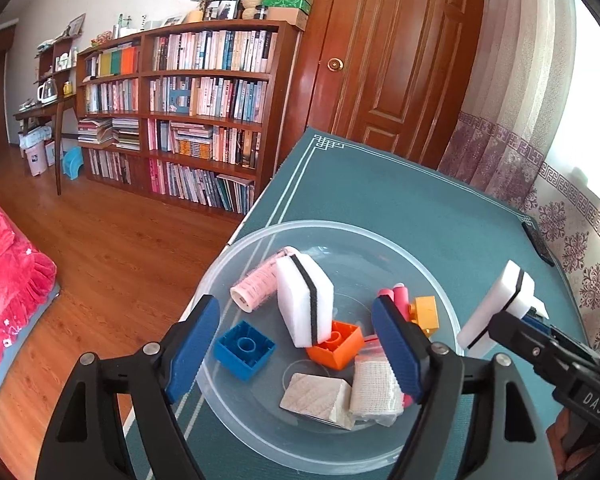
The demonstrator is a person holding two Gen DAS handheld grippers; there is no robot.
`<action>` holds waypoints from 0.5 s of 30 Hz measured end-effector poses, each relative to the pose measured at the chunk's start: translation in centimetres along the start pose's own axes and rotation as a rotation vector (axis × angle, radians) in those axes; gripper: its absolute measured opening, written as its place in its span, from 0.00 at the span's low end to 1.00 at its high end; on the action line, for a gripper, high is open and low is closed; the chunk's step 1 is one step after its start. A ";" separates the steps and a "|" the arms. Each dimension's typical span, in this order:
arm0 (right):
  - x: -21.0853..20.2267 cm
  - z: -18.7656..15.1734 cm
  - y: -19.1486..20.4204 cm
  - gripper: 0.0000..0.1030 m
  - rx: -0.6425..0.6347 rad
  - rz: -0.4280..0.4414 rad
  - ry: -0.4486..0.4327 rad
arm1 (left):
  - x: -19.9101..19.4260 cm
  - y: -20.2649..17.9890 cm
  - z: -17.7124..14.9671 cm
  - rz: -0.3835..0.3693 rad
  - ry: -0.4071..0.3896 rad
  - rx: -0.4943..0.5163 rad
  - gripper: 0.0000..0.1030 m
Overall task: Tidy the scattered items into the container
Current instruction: 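Withdraw both open tools from the bowl toward the comb and tube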
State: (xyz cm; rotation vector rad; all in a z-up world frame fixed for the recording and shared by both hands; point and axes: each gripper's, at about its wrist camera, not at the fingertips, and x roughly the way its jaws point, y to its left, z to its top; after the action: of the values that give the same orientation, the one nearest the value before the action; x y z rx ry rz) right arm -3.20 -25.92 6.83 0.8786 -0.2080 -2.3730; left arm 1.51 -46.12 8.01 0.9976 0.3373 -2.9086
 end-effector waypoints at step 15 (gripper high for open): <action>2.4 -0.7 1.0 0.60 -0.056 0.020 0.048 | 0.1 0.5 0.1 0.013 -0.004 -0.023 0.81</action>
State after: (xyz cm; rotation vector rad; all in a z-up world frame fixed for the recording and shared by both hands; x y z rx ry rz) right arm -3.74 -28.03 5.35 0.9018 -0.1296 -2.3254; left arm 1.44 -46.66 7.96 0.9872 0.3618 -2.8879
